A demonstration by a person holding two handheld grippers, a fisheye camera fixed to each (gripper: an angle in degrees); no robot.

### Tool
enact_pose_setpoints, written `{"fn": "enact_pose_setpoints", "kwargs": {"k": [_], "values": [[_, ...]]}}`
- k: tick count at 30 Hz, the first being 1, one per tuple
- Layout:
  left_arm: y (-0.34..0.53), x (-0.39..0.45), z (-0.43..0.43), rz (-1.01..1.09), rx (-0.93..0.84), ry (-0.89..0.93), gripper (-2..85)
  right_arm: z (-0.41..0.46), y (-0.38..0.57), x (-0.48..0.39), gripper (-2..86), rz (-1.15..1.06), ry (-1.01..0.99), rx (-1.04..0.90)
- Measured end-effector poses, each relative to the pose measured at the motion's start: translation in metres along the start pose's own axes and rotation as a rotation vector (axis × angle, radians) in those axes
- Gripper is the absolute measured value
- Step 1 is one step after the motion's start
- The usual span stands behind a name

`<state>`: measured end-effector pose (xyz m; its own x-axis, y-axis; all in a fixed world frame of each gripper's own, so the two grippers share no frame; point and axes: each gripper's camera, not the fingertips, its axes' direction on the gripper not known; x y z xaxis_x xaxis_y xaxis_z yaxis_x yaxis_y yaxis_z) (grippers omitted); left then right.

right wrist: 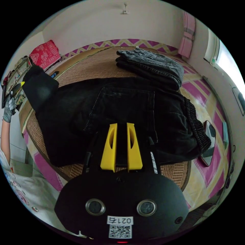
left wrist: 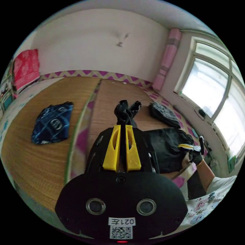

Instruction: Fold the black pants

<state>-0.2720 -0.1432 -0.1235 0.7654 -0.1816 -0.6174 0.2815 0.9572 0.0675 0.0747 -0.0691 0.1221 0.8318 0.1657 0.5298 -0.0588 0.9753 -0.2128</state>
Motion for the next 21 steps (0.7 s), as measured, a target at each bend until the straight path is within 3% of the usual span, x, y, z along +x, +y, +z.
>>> {"fn": "enact_pose_setpoints", "kwargs": {"k": [5,9,16,18,21], "values": [[0.017,-0.142,-0.034,-0.255,-0.006,-0.191,-0.1,-0.003,-0.004,0.006,6.6,0.095,-0.073,0.006],[0.033,-0.225,-0.040,-0.407,-0.031,-0.060,-0.1,-0.004,-0.008,0.004,6.6,0.123,-0.083,0.000],[0.019,-0.267,-0.049,-0.439,-0.041,0.007,0.0,-0.006,-0.020,-0.015,6.7,0.099,-0.032,-0.019],[0.019,-0.281,-0.072,-0.493,0.027,-0.086,-0.4,-0.012,-0.025,-0.015,8.4,0.078,-0.073,-0.020],[0.003,-0.268,-0.094,-0.333,0.055,-0.144,-0.4,-0.041,-0.036,-0.017,9.6,-0.034,-0.084,0.093]]}}
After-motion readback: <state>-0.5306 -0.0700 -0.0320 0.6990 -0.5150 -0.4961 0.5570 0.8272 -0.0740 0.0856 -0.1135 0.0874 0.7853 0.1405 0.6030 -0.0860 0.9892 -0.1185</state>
